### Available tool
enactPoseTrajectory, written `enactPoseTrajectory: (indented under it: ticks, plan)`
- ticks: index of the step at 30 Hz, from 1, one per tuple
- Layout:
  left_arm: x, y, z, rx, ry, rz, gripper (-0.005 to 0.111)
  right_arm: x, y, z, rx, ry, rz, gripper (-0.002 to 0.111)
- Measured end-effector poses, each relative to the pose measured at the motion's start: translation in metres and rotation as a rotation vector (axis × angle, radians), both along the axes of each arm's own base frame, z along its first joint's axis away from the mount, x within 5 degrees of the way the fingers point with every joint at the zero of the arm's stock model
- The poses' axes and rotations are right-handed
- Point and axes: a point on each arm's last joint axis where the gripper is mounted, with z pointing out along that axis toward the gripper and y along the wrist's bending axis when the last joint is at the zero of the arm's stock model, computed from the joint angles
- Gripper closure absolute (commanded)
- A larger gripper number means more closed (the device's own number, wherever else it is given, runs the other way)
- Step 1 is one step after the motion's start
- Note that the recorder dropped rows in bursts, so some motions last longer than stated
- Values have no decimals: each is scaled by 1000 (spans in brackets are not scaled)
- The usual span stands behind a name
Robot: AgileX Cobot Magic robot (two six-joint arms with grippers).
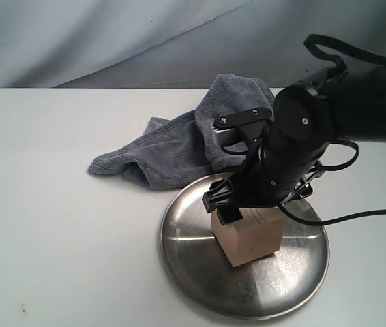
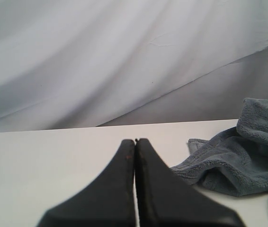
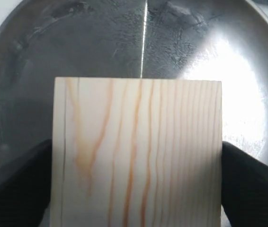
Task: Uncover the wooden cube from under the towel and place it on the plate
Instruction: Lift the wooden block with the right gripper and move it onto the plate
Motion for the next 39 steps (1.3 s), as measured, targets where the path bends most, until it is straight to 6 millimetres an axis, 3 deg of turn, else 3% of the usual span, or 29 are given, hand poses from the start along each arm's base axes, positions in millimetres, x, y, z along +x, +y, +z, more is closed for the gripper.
enactPoseTrajectory:
  ticks: [24, 29, 34, 39]
  plan:
    - [0, 0, 0, 0, 0, 0, 107, 0, 2, -6, 31, -65, 106, 54]
    - [0, 0, 0, 0, 0, 0, 107, 0, 2, -6, 31, -65, 106, 43]
    - [0, 0, 0, 0, 0, 0, 107, 0, 2, -6, 31, -65, 106, 43]
    - [0, 0, 0, 0, 0, 0, 107, 0, 2, -6, 31, -65, 106, 20]
